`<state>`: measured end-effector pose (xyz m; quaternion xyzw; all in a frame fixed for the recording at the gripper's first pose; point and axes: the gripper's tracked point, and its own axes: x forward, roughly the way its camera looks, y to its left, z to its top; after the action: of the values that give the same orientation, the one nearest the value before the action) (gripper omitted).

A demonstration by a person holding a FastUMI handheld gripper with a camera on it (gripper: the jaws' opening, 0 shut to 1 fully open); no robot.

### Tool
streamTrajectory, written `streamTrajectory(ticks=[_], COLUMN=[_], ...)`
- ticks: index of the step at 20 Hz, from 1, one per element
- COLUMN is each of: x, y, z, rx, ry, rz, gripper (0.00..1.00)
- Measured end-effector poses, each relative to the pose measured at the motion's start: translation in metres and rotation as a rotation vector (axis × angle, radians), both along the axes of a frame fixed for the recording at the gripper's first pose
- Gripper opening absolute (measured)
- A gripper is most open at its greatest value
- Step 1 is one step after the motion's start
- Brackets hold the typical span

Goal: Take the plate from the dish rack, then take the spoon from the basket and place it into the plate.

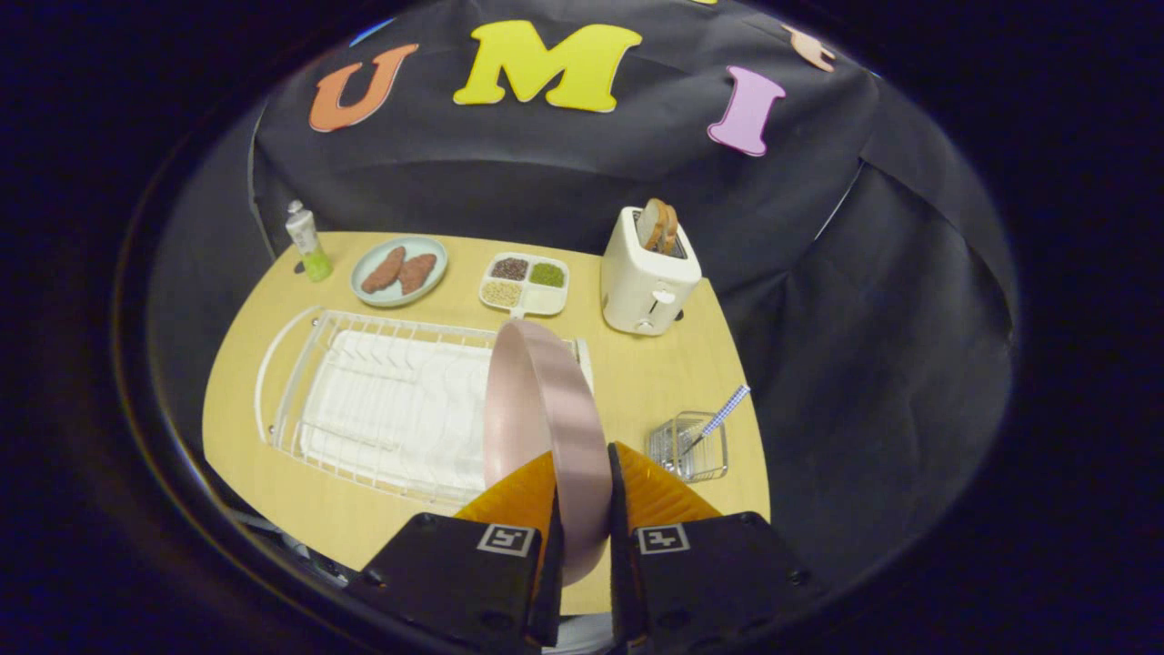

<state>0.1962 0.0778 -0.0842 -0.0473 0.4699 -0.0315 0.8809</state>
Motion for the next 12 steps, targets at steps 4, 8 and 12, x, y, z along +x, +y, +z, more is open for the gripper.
streamTrajectory(ticks=[4, 8, 12], x=[-0.054, -0.097, -0.124], y=[0.01, 0.011, 0.004], z=[-0.035, -0.095, -0.144], rx=[0.224, 0.377, 0.433], ry=[0.002, 0.05, 0.055], rz=[0.05, 0.031, -0.028], gripper=[0.27, 0.27, 0.27])
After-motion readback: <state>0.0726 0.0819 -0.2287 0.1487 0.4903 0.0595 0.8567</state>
